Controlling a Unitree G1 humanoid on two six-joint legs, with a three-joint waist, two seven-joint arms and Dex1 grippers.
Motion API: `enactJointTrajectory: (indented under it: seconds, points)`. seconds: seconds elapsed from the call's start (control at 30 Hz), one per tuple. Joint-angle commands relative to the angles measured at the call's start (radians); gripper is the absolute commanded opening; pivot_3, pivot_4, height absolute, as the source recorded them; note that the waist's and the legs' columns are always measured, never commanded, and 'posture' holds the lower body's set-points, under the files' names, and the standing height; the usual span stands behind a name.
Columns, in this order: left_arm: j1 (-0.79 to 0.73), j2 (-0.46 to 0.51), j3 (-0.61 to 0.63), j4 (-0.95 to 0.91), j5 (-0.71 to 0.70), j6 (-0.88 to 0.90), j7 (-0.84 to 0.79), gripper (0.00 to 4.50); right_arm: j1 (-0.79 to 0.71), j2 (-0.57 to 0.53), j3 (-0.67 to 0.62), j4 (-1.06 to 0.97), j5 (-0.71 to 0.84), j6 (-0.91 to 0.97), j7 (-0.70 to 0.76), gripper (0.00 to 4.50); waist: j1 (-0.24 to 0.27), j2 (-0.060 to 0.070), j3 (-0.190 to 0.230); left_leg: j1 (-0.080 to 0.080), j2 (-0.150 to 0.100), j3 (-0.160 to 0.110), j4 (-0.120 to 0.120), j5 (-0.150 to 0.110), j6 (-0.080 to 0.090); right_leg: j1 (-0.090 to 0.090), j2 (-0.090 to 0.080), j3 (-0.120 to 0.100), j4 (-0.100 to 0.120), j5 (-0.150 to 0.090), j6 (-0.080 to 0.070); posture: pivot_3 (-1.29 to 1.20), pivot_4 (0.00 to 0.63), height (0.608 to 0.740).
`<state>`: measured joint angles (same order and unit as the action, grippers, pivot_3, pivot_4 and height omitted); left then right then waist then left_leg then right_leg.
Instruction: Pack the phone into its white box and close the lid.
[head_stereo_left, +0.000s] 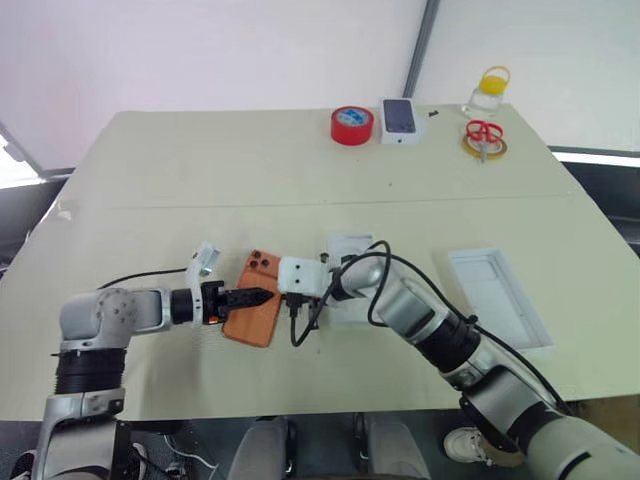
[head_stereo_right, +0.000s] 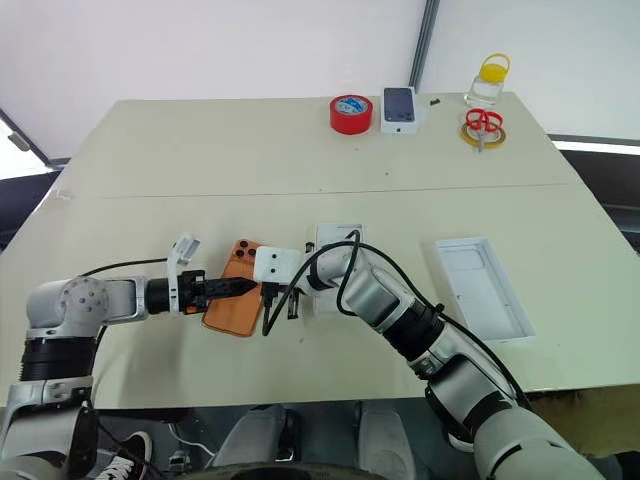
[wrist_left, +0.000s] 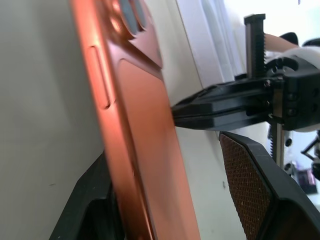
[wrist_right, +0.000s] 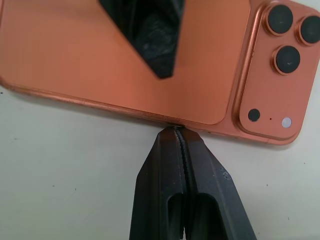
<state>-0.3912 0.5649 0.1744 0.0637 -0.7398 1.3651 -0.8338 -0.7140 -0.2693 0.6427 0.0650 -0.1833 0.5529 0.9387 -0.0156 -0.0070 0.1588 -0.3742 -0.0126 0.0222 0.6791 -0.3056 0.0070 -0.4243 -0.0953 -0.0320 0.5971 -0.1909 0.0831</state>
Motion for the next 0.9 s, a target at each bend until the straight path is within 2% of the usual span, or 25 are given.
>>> enactJointTrajectory:
  seconds: [0.03, 0.27, 0.43, 0.7, 0.77, 0.9]
  points:
    - [0.017, -0.001, -0.02, 0.033, 0.005, 0.017, 0.02, 2.75, 0.001, 0.014, -0.004, 0.013, -0.003, -0.009, -0.011, 0.05, 0.0, 0.0, 0.0, 0.0, 0.0, 0.0, 0.0, 0.0, 0.0, 0.0, 0.0, 0.0, 0.0, 0.0, 0.0, 0.0, 0.15, 0.74]
    - [0.031, 0.034, 0.014, 0.061, -0.025, 0.03, 0.007, 2.75, 0.005, 0.011, -0.006, 0.013, -0.004, -0.017, -0.016, 0.05, -0.004, 0.0, 0.0, 0.0, 0.001, 0.0, -0.001, 0.0, 0.0, -0.001, 0.0, 0.0, 0.0, -0.001, -0.002, 0.0, 0.15, 0.74]
    - [0.033, 0.038, 0.02, 0.074, -0.042, 0.028, 0.006, 0.56, 0.008, 0.011, -0.005, 0.011, -0.004, -0.017, -0.015, 0.0, -0.004, -0.002, 0.001, -0.001, 0.001, 0.0, -0.002, 0.0, 0.0, -0.003, 0.0, 0.0, 0.0, -0.001, -0.002, 0.0, 0.15, 0.74]
    - [0.034, 0.036, 0.046, 0.109, -0.073, 0.061, 0.015, 0.56, 0.01, 0.007, -0.008, 0.012, -0.008, -0.025, -0.021, 0.0, -0.004, -0.002, 0.001, -0.001, 0.002, 0.0, -0.002, 0.0, 0.0, -0.003, 0.0, 0.0, 0.0, -0.001, -0.002, 0.0, 0.15, 0.74]
    - [0.036, 0.032, 0.054, 0.114, -0.081, 0.073, 0.018, 0.11, 0.011, 0.007, -0.009, 0.009, -0.009, -0.024, -0.024, 0.0, -0.004, -0.002, 0.001, -0.001, 0.002, 0.0, -0.002, 0.0, 0.0, -0.003, 0.0, 0.0, 0.0, -0.001, -0.002, 0.0, 0.15, 0.74]
    - [0.025, 0.002, 0.119, 0.128, -0.118, 0.085, 0.036, 0.02, 0.01, 0.03, -0.06, 0.002, 0.028, -0.035, -0.046, 0.0, -0.004, -0.002, 0.002, -0.001, 0.002, 0.0, -0.003, 0.0, 0.0, -0.003, 0.0, 0.0, 0.0, -0.001, -0.002, 0.0, 0.15, 0.74]
